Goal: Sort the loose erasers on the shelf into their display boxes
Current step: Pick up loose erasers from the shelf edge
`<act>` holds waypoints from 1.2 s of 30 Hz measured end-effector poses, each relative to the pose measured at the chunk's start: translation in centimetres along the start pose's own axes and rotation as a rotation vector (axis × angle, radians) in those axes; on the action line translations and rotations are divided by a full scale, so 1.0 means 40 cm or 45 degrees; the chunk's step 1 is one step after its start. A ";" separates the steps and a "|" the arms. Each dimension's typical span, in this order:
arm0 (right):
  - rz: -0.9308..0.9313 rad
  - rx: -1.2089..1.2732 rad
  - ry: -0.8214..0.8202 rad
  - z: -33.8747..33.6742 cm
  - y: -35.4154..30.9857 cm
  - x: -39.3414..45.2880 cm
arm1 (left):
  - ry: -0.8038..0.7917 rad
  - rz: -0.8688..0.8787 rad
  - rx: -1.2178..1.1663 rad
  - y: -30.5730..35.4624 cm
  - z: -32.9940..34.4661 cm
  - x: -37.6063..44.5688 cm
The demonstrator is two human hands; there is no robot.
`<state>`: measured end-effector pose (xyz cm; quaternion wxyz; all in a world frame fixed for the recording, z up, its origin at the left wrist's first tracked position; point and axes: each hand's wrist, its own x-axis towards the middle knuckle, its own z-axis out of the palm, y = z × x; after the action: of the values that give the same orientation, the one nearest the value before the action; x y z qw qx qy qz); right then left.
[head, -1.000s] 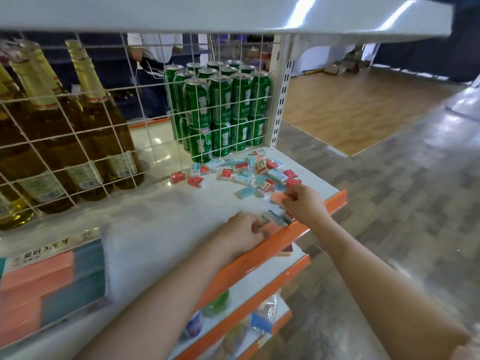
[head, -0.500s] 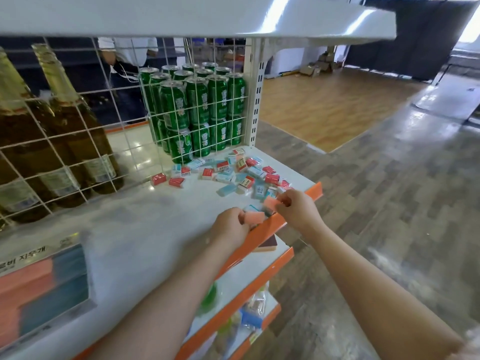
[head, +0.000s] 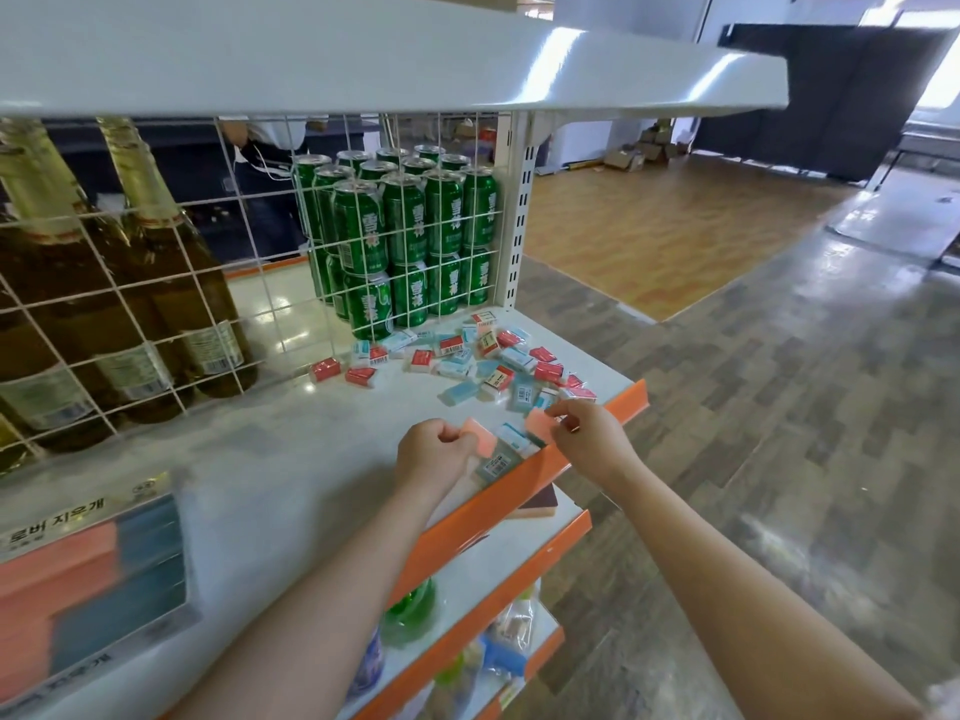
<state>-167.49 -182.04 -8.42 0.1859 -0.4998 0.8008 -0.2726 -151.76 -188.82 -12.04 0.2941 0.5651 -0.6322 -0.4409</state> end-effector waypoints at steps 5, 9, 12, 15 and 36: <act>-0.078 -0.011 -0.079 0.010 -0.013 0.006 | 0.040 -0.065 -0.196 -0.016 -0.034 0.004; -0.115 -0.054 -0.092 0.027 -0.024 0.016 | 0.047 -0.078 -0.269 -0.025 -0.057 0.002; -0.139 -0.069 -0.147 0.037 -0.033 0.020 | 0.048 -0.072 -0.302 -0.027 -0.066 -0.001; -0.150 -0.122 -0.222 0.048 -0.043 0.024 | 0.011 -0.034 -0.206 -0.031 -0.070 -0.002; -0.323 -0.093 -0.219 0.082 -0.107 0.046 | -0.125 0.002 -0.105 -0.064 -0.162 0.012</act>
<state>-163.43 -186.03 -8.37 0.1995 -0.6247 0.7219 -0.2207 -145.03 -190.67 -11.54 0.2863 0.5296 -0.6276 -0.4936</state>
